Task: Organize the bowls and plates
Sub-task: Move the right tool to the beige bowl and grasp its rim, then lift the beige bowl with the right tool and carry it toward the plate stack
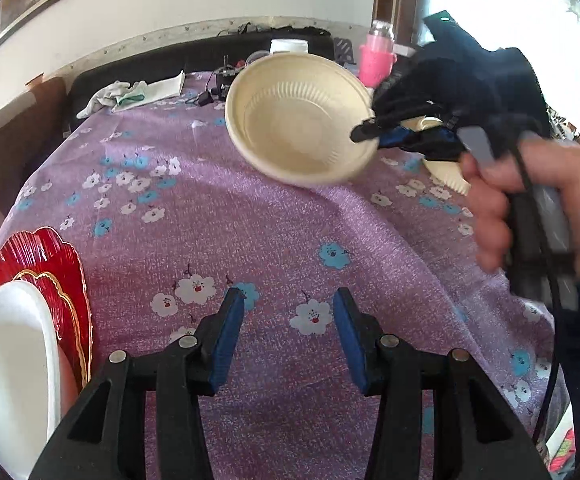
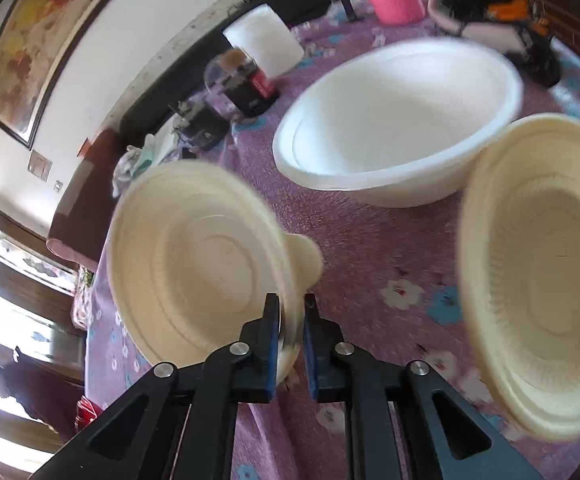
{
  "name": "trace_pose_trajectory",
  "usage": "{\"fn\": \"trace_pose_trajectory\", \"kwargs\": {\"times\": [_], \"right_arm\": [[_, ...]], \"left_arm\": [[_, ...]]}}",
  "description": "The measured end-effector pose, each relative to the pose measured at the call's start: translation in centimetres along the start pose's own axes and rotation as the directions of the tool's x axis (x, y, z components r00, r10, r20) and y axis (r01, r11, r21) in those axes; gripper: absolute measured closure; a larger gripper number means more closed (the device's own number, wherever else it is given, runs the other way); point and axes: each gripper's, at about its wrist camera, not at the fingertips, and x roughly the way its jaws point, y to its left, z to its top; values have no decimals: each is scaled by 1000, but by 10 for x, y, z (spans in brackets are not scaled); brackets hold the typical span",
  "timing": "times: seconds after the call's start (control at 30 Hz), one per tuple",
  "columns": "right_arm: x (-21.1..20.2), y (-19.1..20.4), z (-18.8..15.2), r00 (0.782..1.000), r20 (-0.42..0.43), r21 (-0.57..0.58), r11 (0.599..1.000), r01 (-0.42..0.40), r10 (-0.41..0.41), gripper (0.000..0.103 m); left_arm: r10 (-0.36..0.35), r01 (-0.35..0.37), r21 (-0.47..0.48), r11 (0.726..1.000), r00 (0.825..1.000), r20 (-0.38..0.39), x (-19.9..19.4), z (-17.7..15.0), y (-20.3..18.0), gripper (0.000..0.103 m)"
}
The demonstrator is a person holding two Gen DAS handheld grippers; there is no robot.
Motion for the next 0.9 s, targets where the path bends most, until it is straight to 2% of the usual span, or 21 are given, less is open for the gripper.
{"fn": "trace_pose_trajectory", "kwargs": {"times": [0.17,0.33,0.5,0.6,0.7,0.77,0.83,0.9], "right_arm": [[-49,-3,-31,1000,4,-93,995,-23,23,94],[-104,-23,-64,998,-21,-141,988,-60,58,94],[-140,-45,-98,993,-74,-128,986,-105,96,93],[-135,-48,-113,992,-92,-128,987,-93,82,90],[-129,-46,-123,996,-59,-146,987,-69,61,89],[-133,-47,-128,999,5,-160,986,-47,49,80],[-140,-48,-134,996,77,-176,984,-31,45,62],[-145,-55,-140,989,126,-170,984,-62,84,61]], "left_arm": [[-26,28,-18,999,995,101,-20,-5,4,58],[-98,111,-59,992,978,183,-39,-12,18,57],[-124,138,-56,989,972,202,-43,-13,18,57],[-114,120,-20,993,975,192,-43,-13,8,56],[-98,95,25,995,978,186,-42,-15,0,55],[-93,87,41,995,977,192,-43,-17,-3,55],[-95,86,57,995,977,191,-43,-17,-6,54],[-92,81,64,995,978,185,-42,-17,-7,54]]}}
